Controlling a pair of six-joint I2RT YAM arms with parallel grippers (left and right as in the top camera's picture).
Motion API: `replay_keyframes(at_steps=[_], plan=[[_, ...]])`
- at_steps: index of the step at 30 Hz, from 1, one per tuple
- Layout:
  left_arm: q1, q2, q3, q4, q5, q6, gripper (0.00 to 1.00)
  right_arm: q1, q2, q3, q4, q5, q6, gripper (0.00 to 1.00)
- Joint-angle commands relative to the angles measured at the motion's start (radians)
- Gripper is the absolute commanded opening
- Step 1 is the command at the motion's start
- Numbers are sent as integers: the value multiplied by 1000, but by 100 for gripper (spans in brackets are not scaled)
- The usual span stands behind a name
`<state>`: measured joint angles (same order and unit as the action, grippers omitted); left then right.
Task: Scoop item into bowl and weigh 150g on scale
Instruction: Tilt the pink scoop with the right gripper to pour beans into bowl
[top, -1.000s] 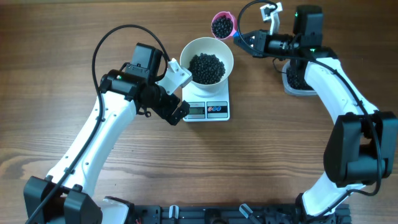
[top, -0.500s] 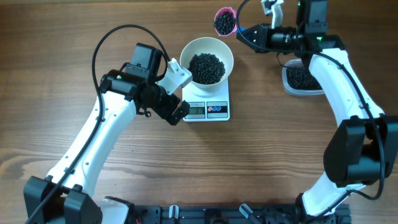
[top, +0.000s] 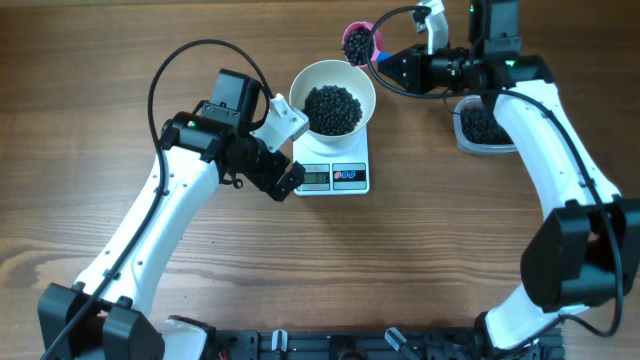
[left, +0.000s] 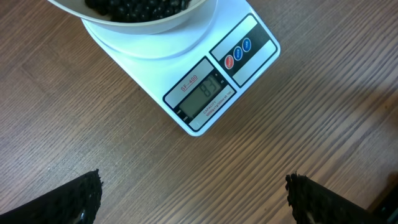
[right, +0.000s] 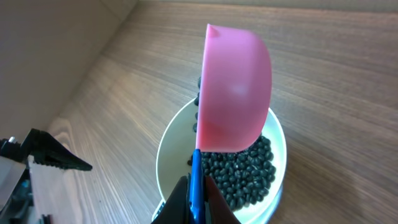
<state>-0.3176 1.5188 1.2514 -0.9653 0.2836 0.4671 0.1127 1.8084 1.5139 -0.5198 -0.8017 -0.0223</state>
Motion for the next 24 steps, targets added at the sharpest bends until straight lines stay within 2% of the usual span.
replay_keyframes(at_steps=[1,6,14,24], plan=[[6,6,7,0,14,16,100,13,-59,27,-23,61,-77,4],[6,6,7,0,14,16,100,63,-68,37,-50,129,-138,4],[6,6,7,0,15,16,100,148,-68,39,-87,389,-281,4],[6,6,7,0,15,16,100,172,-68,39,-76,414,-479,4]])
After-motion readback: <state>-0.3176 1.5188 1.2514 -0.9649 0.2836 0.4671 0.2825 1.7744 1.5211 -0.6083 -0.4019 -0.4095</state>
